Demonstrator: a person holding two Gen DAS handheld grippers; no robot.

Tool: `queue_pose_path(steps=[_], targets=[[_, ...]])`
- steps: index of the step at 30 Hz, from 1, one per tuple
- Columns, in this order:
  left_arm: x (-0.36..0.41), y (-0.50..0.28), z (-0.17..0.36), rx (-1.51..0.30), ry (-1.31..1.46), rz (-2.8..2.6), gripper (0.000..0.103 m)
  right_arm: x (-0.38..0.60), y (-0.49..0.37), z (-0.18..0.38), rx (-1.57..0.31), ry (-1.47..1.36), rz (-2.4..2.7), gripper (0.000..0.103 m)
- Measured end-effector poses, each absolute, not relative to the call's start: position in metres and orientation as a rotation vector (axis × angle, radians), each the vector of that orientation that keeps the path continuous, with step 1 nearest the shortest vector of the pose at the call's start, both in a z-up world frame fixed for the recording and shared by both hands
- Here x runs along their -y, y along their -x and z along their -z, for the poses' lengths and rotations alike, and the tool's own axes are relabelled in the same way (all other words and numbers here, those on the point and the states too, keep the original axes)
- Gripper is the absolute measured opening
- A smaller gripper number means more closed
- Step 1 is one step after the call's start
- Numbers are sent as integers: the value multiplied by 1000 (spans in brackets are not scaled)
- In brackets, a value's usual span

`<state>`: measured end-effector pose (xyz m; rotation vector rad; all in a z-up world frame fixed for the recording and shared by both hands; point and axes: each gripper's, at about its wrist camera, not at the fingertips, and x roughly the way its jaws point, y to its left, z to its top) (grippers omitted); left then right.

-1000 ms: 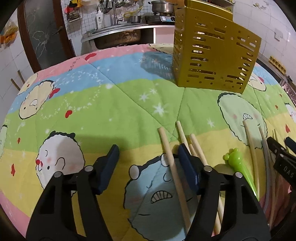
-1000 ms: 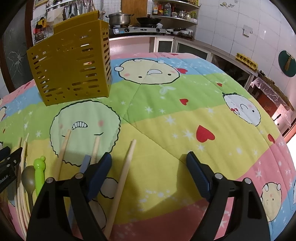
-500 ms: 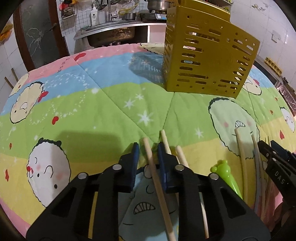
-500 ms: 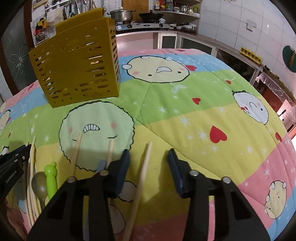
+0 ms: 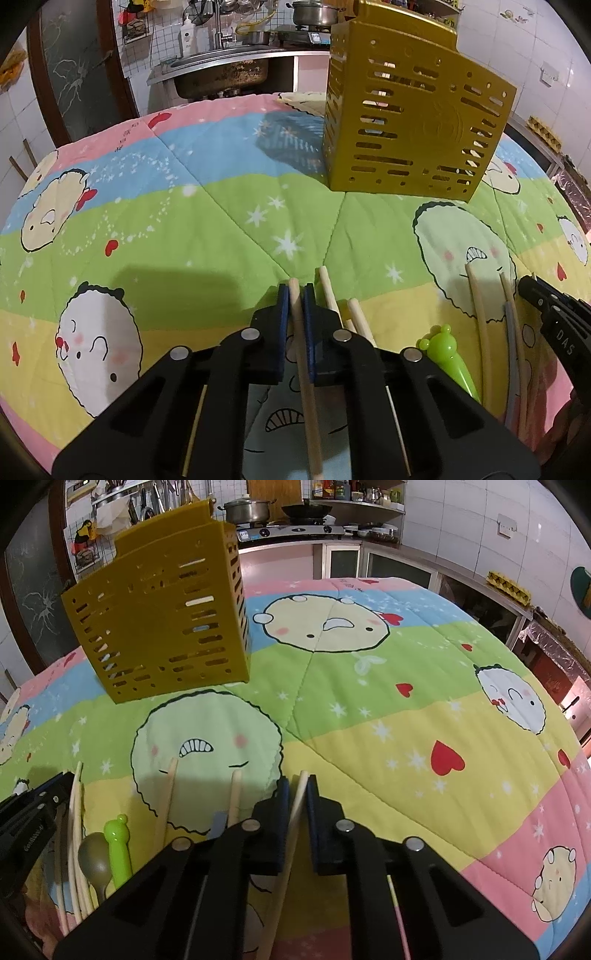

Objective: Organize utensils
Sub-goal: 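Lift the left tool's chopstick upright while the right tool lifts its chopstick too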

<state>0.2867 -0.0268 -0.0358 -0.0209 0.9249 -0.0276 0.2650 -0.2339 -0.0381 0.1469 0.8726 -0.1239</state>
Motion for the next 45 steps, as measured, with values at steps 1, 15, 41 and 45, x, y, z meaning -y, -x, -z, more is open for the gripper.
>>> queue_pose_path(steps=[1,15,41,45], targets=[[26,-287,34,-919,22,31,6,235,-265,35,-865,-152,118,8],[31,-264,-40,-694,54,111,4,239,-249,-20,-686,-168,63,6],[35,-244,-134,-357,51,135,4,247,-238,-127,-276,-177,52,6],[37,-255,-157,-300,63,154,4,246,-249,-151,-234,-170,42,6]])
